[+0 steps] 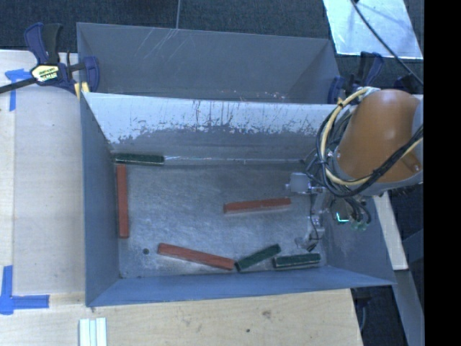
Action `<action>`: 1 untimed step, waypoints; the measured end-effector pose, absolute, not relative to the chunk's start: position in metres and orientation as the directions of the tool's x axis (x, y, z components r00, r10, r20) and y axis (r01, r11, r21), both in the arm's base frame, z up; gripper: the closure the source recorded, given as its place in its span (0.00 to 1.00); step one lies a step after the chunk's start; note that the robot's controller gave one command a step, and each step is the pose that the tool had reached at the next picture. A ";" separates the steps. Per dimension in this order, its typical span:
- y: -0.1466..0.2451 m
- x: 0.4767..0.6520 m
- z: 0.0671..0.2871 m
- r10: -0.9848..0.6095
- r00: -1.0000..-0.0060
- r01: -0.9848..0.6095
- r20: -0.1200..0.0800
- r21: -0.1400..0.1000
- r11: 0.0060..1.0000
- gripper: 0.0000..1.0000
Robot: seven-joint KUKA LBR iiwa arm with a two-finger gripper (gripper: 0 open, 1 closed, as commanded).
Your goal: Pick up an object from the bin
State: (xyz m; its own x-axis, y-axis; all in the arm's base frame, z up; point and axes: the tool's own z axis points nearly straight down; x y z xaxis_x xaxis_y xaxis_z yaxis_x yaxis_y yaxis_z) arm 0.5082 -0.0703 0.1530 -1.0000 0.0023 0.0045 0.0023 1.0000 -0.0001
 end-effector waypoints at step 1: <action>-0.072 0.571 0.066 -0.078 -0.997 -0.078 -0.003 0.000 0.997 0.00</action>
Offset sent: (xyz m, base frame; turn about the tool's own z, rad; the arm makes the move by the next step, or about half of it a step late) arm 0.0620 -0.0016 -0.0830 -0.0803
